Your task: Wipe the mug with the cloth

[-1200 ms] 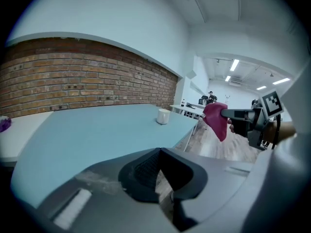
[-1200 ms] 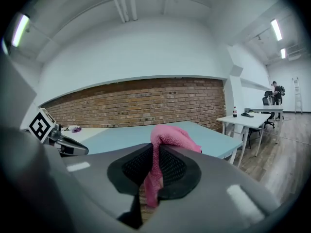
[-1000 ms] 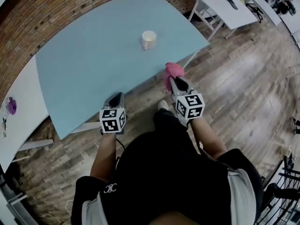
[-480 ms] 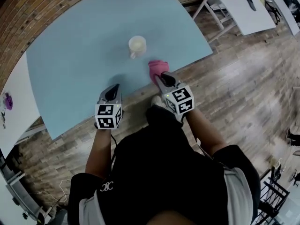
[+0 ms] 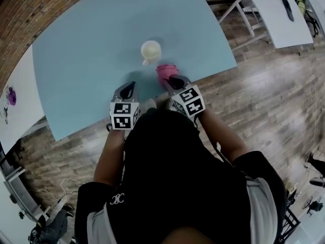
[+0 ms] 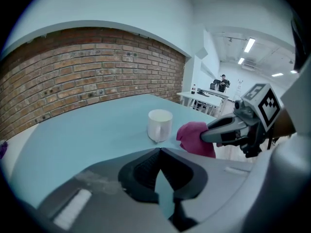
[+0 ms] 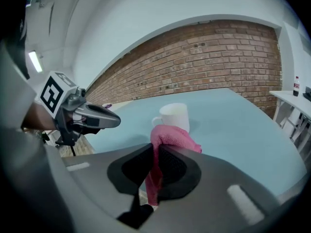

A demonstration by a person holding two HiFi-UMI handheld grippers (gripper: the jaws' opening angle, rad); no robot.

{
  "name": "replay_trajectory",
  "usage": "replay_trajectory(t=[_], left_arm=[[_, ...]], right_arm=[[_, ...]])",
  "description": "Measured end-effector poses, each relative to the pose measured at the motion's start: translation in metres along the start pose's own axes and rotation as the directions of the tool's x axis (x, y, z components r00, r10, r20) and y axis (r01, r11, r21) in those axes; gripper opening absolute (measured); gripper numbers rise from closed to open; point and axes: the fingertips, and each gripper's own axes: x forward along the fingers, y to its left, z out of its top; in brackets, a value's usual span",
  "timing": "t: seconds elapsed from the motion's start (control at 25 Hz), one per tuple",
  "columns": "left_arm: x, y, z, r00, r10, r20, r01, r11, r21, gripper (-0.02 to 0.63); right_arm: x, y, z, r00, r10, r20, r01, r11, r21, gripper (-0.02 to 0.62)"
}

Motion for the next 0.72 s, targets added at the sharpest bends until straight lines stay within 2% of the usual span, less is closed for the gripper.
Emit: replay_trajectory(t=[0.12,0.24,0.32,0.44,0.72], left_arm=[[0.017,0.006,0.009,1.0,-0.008,-0.004,0.008,1.0,0.002,0.006],[0.037,0.007,0.015,0.999,-0.041,-0.006,0.042,0.998,0.038,0.007],[0.052,0.005,0.016,0.997,-0.066,-0.032,0.068,0.994,0.082,0.073],[0.071,0.002,0.018,0.995,-0.078,-0.07,0.086,0.988,0.125,0.13],[0.101,0.002,0.022,0.988,-0.09,-0.123,0.111,0.978,0.176,0.13]], right_arm=[[0.006,-0.001,-0.005,1.0,0.007,-0.025,-0.007,1.0,0.003,0.035],[0.009,-0.008,-0.008,0.999,-0.008,-0.044,0.008,1.0,0.011,0.035],[0.009,-0.014,-0.009,0.999,-0.021,-0.047,0.023,0.999,0.028,0.036],[0.007,-0.02,-0.007,0.998,-0.031,-0.048,0.033,0.999,0.04,0.035],[0.016,-0.016,-0.005,0.994,-0.005,-0.105,0.006,1.0,0.01,0.036]])
